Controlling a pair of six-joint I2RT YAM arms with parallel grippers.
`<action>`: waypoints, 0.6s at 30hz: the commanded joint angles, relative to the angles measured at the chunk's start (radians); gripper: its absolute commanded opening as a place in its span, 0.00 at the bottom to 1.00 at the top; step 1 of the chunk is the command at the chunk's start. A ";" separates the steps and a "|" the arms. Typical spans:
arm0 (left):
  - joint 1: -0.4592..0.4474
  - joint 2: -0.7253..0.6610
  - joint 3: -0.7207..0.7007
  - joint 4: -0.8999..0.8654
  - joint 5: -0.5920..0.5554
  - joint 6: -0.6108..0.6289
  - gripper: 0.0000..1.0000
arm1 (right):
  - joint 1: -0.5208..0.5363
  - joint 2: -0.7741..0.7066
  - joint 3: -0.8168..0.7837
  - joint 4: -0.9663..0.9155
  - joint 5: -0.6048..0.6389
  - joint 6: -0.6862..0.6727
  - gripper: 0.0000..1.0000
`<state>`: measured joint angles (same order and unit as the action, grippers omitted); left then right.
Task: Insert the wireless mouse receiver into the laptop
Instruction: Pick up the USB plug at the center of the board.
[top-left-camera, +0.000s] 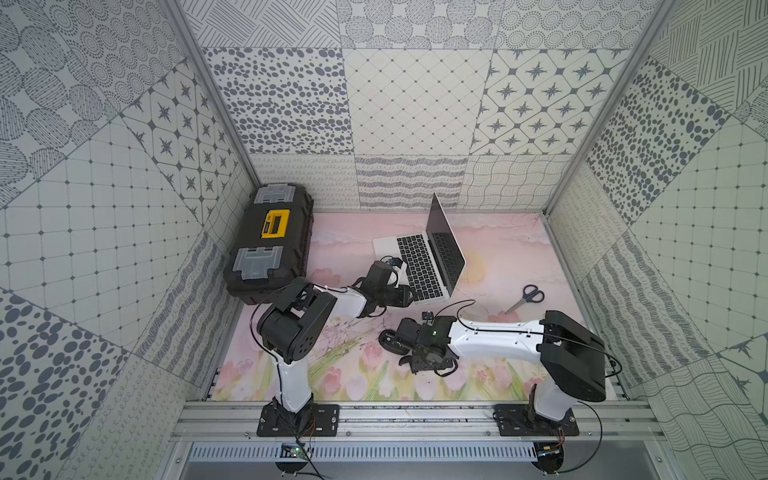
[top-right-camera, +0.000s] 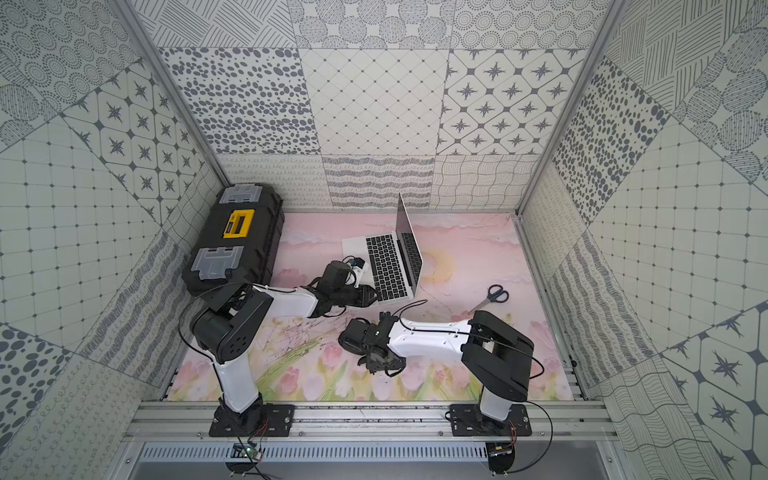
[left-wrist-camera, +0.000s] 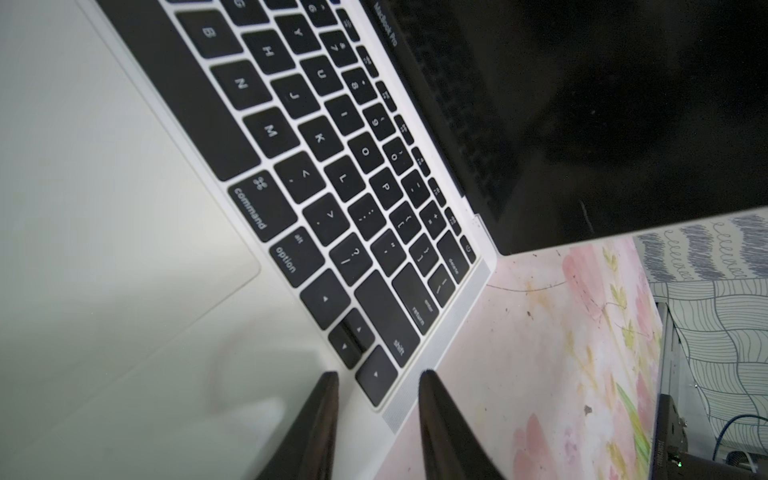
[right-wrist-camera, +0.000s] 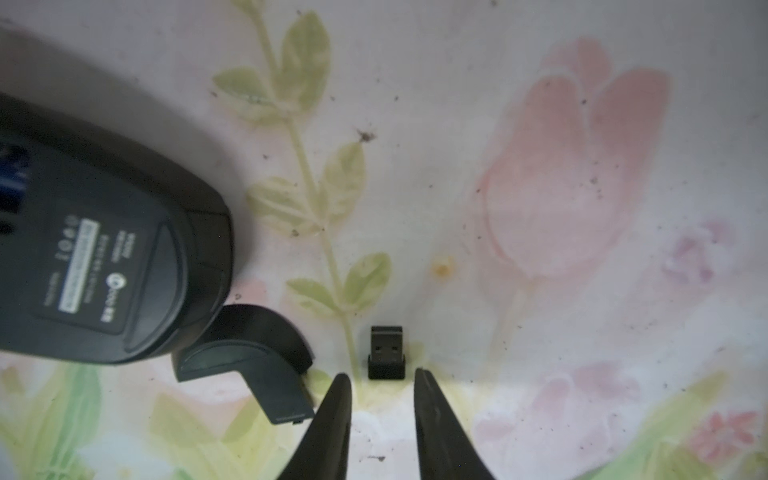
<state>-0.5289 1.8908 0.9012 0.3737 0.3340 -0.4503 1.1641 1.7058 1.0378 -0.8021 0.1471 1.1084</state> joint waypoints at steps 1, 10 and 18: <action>0.014 0.010 -0.007 -0.043 0.014 0.008 0.35 | -0.008 0.019 -0.004 0.022 -0.010 -0.022 0.29; 0.014 0.015 -0.004 -0.043 0.020 0.006 0.34 | -0.016 0.029 -0.041 0.053 -0.040 -0.008 0.25; 0.014 0.011 -0.004 -0.039 0.028 0.002 0.34 | -0.017 0.018 -0.069 0.058 -0.039 0.008 0.24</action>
<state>-0.5289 1.8965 0.9012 0.3820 0.3458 -0.4511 1.1500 1.7157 1.0042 -0.7528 0.1165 1.0966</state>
